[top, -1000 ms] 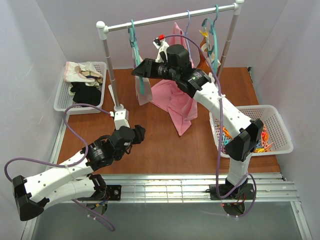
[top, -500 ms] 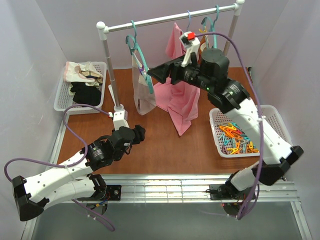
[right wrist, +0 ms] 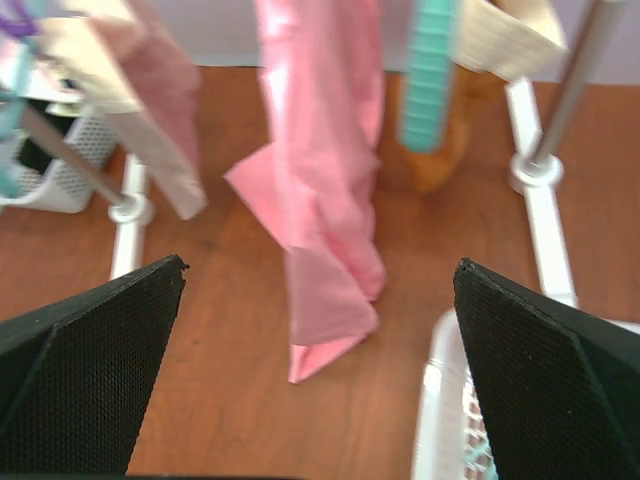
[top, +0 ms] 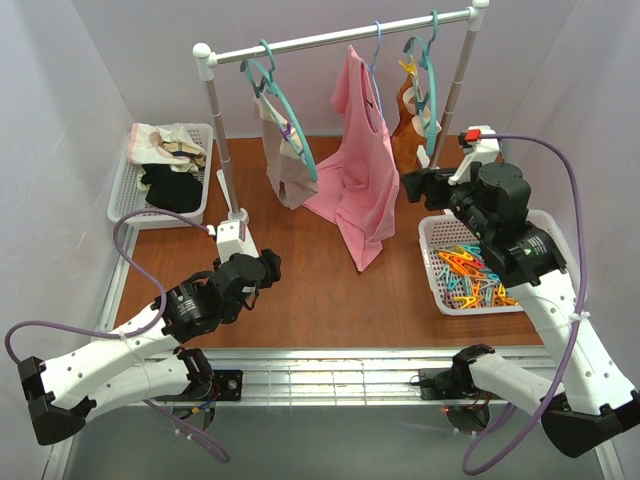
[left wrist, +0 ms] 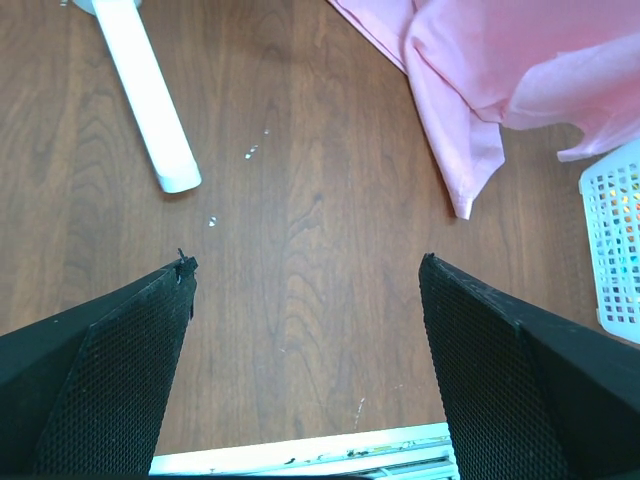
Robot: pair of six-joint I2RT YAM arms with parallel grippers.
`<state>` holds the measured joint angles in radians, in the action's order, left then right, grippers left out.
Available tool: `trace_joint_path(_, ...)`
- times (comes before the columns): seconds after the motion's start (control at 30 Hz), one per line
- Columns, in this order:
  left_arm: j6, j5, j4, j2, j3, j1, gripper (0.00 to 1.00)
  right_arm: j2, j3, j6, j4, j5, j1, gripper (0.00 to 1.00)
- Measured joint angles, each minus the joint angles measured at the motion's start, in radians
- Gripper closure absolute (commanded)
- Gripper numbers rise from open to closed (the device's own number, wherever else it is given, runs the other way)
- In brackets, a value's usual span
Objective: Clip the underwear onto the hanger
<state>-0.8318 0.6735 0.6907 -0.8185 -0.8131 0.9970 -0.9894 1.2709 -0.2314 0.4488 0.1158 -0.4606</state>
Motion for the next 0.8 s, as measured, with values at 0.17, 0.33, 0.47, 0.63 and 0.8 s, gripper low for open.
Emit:
trace_joint_path(0.17, -0.015, 0.024, 0.048, 0.005, -0.019, 0.000, 0.18, 0.037, -0.056, 0.037, 0.021, 0.000, 0.145, 0.01)
trace_joint_path(0.33, -0.030, 0.037, 0.083, 0.003, -0.034, 0.000, 0.18, 0.037, -0.081, 0.061, 0.028, -0.049, 0.281, 0.01)
trace_joint_path(0.47, -0.039, 0.042, 0.104, -0.004, -0.039, 0.000, 0.18, 0.039, -0.082, 0.071, 0.028, -0.080, 0.340, 0.01)
trace_joint_path(0.63, -0.056, 0.039, 0.129, -0.041, -0.039, 0.000, 0.18, 0.047, -0.082, 0.078, 0.029, -0.121, 0.364, 0.01)
trace_joint_path(0.8, -0.056, 0.037, 0.138, -0.047, -0.041, 0.000, 0.18, 0.053, -0.082, 0.079, 0.029, -0.143, 0.377, 0.01)
